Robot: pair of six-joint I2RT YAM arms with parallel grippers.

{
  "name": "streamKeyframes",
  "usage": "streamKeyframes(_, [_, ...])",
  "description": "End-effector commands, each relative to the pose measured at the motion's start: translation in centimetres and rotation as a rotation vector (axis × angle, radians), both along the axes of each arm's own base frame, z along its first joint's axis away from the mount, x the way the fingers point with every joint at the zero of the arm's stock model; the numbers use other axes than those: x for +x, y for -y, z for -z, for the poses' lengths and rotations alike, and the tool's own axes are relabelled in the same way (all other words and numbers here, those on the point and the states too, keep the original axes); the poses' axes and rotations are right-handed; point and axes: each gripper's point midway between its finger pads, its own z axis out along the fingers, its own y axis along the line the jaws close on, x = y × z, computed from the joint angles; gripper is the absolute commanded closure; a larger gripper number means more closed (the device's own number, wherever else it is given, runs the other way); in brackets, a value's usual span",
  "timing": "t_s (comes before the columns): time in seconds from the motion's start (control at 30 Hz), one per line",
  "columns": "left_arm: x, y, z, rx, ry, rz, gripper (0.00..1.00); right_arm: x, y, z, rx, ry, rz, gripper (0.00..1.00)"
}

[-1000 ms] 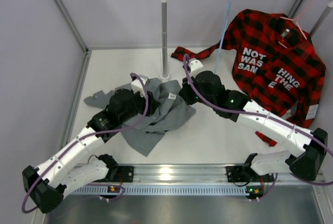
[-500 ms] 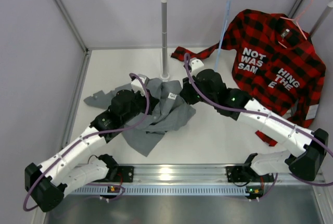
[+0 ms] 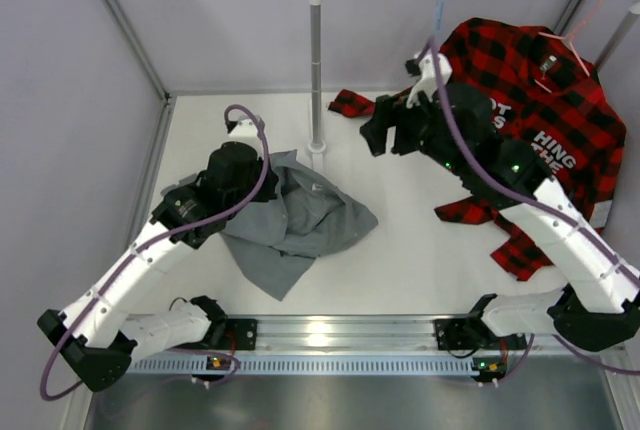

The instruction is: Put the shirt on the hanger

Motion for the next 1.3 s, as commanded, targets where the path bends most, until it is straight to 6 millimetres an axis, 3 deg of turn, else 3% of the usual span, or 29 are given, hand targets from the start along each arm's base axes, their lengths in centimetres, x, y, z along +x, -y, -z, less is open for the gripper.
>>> streamKeyframes(0.0, [-1.0,0.2,1.5,0.039,-0.084,0.044,1.00,0.7,5.5,-1.4,-0.043,-0.009,0.182,0.28])
streamKeyframes(0.1, [-1.5,0.3,1.8,0.033,-0.092,0.065,1.00,2.1,8.5,-2.0,-0.059,-0.006,0.285,0.31])
streamKeyframes(0.2, [-1.8,0.3,2.1,0.034,-0.095,0.075,1.00,4.3,10.6,-0.6,-0.098,-0.045,0.360,0.33])
streamKeyframes(0.33, [-2.0,0.1,2.6,0.037,-0.093,0.078,1.00,7.0,10.4,1.5,-0.127,-0.109,0.358,0.37])
streamKeyframes(0.4, [-2.0,0.0,3.1,0.047,-0.099,0.077,1.00,7.7,10.4,1.6,-0.133,-0.111,0.369,0.40])
streamKeyframes(0.53, [-2.2,-0.1,3.7,0.057,-0.109,0.078,1.00,9.2,10.6,2.8,-0.171,-0.128,0.408,0.54])
streamKeyframes(0.73, [-2.3,-0.1,4.3,0.060,-0.114,0.088,1.00,10.0,11.5,3.2,-0.203,-0.124,0.467,0.71])
streamKeyframes(0.93, [-2.4,0.3,5.0,0.055,-0.126,0.103,1.00,10.4,12.0,3.6,-0.229,-0.126,0.493,0.80])
streamKeyframes(0.97, [-2.4,0.4,5.1,0.053,-0.126,0.109,1.00,10.4,12.3,3.5,-0.235,-0.121,0.502,0.90])
streamKeyframes(1.03, [-2.5,0.4,5.1,0.052,-0.127,0.114,1.00,10.5,12.6,3.4,-0.241,-0.114,0.513,0.96])
streamKeyframes(1.27, [-2.4,0.4,4.7,0.040,-0.107,0.111,1.00,10.1,13.5,2.0,-0.223,-0.061,0.535,1.00])
